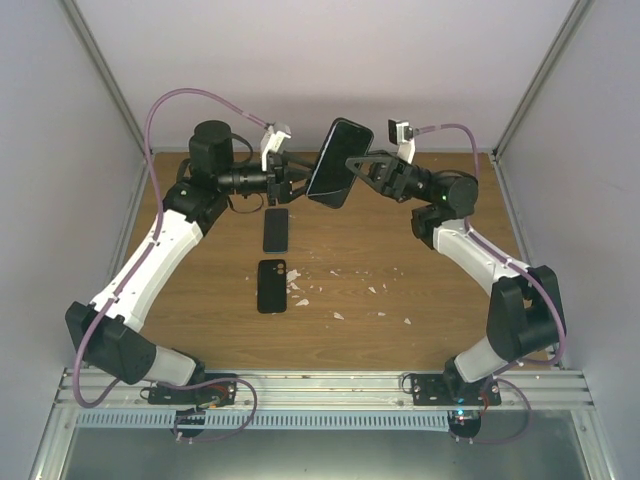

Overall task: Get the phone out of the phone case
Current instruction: Remove the phone case from the phone.

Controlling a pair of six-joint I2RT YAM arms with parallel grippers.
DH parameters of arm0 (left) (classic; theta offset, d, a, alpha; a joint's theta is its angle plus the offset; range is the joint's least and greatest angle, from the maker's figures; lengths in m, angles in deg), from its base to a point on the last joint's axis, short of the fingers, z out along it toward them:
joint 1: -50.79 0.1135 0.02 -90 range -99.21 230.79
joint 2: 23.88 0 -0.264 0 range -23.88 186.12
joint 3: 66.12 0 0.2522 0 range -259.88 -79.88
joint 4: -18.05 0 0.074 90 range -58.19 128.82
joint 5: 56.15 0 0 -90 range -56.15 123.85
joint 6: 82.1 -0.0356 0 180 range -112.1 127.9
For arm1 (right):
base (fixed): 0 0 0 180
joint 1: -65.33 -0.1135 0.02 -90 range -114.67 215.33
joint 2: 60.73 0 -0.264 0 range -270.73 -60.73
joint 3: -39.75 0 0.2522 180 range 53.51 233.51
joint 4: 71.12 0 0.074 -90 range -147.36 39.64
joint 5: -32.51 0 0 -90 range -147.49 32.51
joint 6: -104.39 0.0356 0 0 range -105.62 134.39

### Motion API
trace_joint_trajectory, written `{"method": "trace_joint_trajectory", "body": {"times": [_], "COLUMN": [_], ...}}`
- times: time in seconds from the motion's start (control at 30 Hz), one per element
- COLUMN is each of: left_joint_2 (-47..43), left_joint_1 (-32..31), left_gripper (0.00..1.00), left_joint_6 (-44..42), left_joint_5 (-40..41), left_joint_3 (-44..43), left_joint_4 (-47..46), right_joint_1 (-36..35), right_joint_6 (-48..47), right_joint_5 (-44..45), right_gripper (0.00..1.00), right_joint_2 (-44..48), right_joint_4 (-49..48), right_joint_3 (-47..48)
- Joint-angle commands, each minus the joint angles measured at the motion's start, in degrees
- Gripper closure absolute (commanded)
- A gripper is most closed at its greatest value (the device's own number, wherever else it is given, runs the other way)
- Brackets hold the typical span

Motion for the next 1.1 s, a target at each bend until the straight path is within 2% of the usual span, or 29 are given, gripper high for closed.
{"method": "trace_joint_trajectory", "body": {"times": [0.0,0.33,0.63,0.67,0.8,0.83,0.93,1.07], "left_joint_2": [3.1,1.9,-1.5,-1.6,-2.2,-2.2,-2.0,-1.4], "left_joint_1": [-3.6,-6.2,-4.3,-3.6,-2.5,-2.5,-1.8,-0.7], "left_gripper": [0.60,0.72,0.95,0.99,1.00,1.00,1.00,1.00], "left_joint_6": [-1.8,3.8,13.5,15.3,19.2,19.6,21.4,24.6], "left_joint_5": [1.7,-1.2,-1.9,-2.3,-1.8,-1.3,0.3,2.4], "left_joint_3": [-2.0,1.4,9.3,10.2,11.7,11.7,12.0,12.6], "left_joint_4": [-5.1,-6.5,-11.4,-13.3,-14.8,-14.6,-14.6,-14.5], "right_joint_1": [-8.8,-9.7,-7.1,-6.3,-3.2,-2.6,-0.6,1.9], "right_joint_6": [0.2,-8.2,-19.3,-21.5,-31.8,-32.6,-33.4,-37.5], "right_joint_5": [-10.8,-11.2,-12.0,-11.6,-9.1,-8.6,-7.7,-5.7], "right_gripper": [1.00,1.00,0.99,0.96,0.73,0.65,0.51,0.39], "right_joint_2": [0.7,0.7,0.2,0.3,0.7,0.9,1.3,2.0], "right_joint_4": [-1.7,8.8,24.9,28.3,41.8,43.1,44.3,49.6], "right_joint_3": [-0.6,-2.9,1.7,2.8,6.2,6.4,6.8,7.8]}}
